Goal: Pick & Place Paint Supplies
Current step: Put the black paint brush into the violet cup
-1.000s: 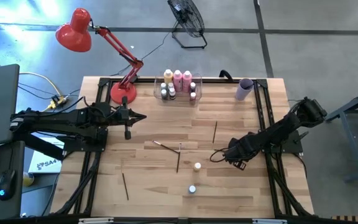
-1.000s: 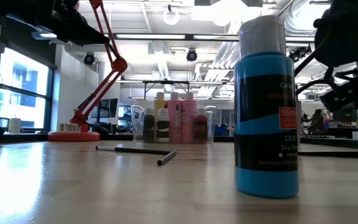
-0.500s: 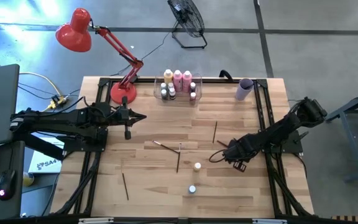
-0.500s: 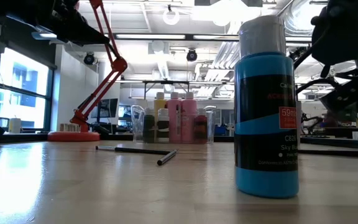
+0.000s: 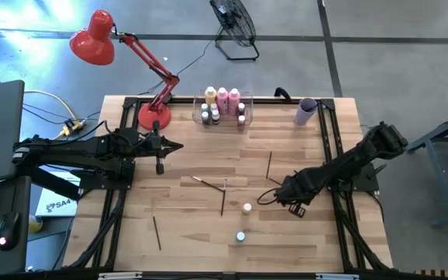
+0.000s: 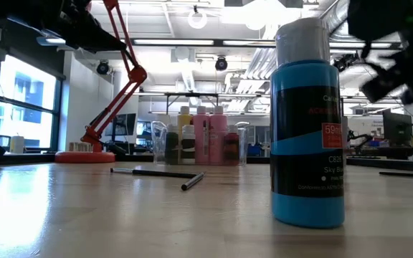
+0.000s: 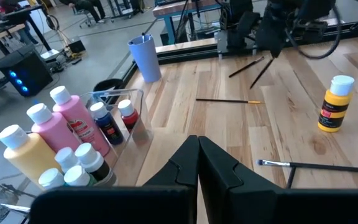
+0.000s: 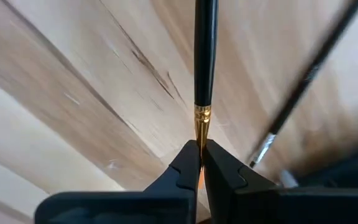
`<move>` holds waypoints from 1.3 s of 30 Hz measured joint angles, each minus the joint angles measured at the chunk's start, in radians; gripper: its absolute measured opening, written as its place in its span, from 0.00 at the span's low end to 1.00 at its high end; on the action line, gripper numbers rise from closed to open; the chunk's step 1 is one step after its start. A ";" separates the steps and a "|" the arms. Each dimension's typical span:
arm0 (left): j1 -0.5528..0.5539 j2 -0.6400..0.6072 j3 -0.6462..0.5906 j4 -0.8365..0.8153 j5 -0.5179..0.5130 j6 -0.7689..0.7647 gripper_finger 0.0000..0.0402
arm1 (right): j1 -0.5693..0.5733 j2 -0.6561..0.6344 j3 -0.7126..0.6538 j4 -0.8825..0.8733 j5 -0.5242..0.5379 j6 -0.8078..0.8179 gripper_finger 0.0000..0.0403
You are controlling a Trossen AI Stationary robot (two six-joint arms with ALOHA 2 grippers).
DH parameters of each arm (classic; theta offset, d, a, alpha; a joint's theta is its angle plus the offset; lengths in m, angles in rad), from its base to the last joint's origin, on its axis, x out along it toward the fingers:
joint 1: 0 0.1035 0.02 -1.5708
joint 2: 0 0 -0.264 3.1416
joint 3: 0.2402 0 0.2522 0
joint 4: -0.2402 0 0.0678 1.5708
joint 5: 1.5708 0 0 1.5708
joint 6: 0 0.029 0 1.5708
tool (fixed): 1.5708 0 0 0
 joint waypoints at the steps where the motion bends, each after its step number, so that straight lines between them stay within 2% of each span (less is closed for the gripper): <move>1: 0.000 0.000 0.000 0.000 0.000 0.000 0.01 | 0.000 0.000 0.028 -0.030 0.021 -0.003 0.01; 7: 0.000 0.000 0.000 0.021 -0.004 -0.003 0.01 | 0.000 -0.002 0.196 -0.262 0.191 -0.008 0.01; 12: 0.001 0.000 0.000 0.038 -0.037 -0.052 0.01 | 0.000 -0.003 0.284 -0.418 0.417 -0.006 0.01; 21: 0.001 0.003 0.000 0.043 -0.042 -0.191 0.00 | -0.001 -0.003 0.290 -0.440 0.858 -0.007 0.01; 25: 0.001 0.027 0.000 0.125 0.090 -0.254 0.00 | -0.001 -0.001 0.290 -0.440 0.979 -0.008 0.01; 28: 0.000 0.083 0.027 0.171 0.161 -0.267 0.00 | -0.001 0.015 0.290 -0.440 1.074 -0.007 0.01; 32: 0.007 0.210 0.109 0.147 0.085 -0.266 0.00 | -0.008 0.052 0.290 -0.437 1.194 -0.006 0.01; 34: 0.039 0.284 0.165 0.123 0.083 -0.251 0.00 | -0.016 0.076 0.290 -0.434 1.254 -0.005 0.01; 37: 0.123 0.397 0.254 0.081 0.170 -0.245 0.00 | -0.034 0.117 0.290 -0.429 1.351 -0.007 0.01; 39: 0.202 0.458 0.311 0.031 0.285 -0.245 0.00 | -0.048 0.146 0.290 -0.425 1.400 -0.008 0.01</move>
